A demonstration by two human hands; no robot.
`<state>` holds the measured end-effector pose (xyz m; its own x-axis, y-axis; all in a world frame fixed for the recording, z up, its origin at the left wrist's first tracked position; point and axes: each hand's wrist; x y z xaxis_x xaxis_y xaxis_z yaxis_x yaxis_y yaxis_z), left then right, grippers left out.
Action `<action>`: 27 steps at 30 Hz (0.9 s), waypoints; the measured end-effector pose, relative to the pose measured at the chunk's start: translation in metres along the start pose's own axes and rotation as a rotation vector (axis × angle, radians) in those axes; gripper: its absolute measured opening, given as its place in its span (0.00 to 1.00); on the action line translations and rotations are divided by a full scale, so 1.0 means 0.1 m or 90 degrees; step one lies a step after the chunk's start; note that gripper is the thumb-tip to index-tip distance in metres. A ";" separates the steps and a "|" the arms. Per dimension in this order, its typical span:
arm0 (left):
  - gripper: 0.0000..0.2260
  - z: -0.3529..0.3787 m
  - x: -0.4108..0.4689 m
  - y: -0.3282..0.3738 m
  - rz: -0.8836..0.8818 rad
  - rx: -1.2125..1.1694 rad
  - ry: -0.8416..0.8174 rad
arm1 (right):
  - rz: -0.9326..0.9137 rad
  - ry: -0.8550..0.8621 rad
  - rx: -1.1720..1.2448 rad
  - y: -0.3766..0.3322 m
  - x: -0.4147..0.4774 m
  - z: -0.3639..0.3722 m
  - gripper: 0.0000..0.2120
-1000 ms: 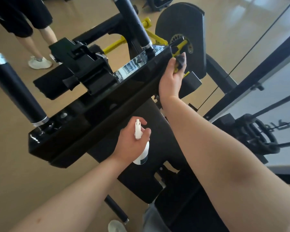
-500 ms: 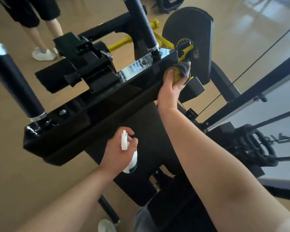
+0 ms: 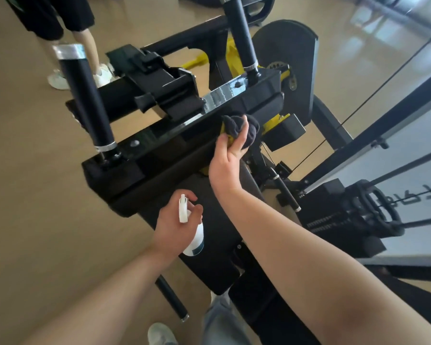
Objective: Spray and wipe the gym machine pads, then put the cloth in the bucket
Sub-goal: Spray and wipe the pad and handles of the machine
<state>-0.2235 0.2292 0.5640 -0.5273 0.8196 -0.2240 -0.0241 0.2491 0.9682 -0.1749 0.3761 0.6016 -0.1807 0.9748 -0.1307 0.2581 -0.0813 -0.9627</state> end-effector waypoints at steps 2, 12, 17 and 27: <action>0.12 -0.18 -0.10 -0.04 0.003 0.000 0.016 | 0.034 -0.024 0.012 0.00 -0.20 0.12 0.29; 0.08 -0.91 -0.63 -0.17 0.024 0.034 0.059 | 0.097 -0.157 -0.005 -0.08 -1.23 0.56 0.33; 0.11 -1.19 -0.93 -0.26 0.039 0.052 0.048 | 0.069 -0.214 -0.093 -0.09 -1.69 0.66 0.31; 0.05 -1.38 -1.41 -0.26 0.191 0.177 -0.053 | 0.107 -0.314 -0.084 -0.04 -2.06 0.49 0.24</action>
<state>-0.2657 0.0360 0.5852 -0.4055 0.9130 0.0448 0.3563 0.1127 0.9276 -0.1850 0.1659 0.6208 -0.5426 0.7353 -0.4062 0.4327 -0.1698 -0.8854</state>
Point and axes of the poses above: each hand's wrist, its own x-axis towards the middle knuckle, its own z-axis out of the palm, y = z × x, and after that the axes turned 15 degrees about -x, right-handed
